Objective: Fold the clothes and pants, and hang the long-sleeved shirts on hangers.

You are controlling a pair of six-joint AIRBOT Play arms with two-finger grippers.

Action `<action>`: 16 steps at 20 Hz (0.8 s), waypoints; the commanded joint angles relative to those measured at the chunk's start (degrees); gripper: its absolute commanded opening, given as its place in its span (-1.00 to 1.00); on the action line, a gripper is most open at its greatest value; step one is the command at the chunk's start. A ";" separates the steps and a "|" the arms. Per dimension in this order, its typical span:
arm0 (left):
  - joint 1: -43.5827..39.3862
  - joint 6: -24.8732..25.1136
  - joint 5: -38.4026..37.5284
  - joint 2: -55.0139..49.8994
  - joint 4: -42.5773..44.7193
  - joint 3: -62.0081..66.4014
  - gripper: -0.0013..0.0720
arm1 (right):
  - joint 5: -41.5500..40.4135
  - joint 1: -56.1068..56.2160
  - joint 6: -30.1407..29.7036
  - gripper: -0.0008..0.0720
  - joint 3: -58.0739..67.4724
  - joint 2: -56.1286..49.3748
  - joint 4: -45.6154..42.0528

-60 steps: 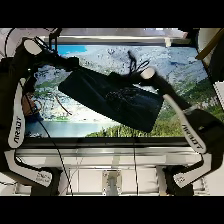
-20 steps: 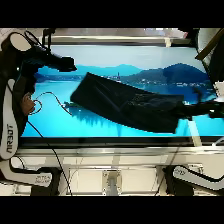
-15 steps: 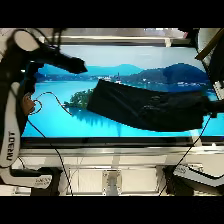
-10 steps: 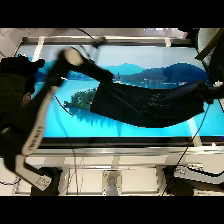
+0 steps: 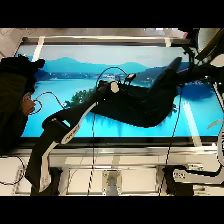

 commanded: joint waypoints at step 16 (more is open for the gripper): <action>34.21 1.55 -30.42 24.26 13.88 0.66 -0.92 | -34.75 34.10 15.37 -0.91 0.55 -16.28 3.37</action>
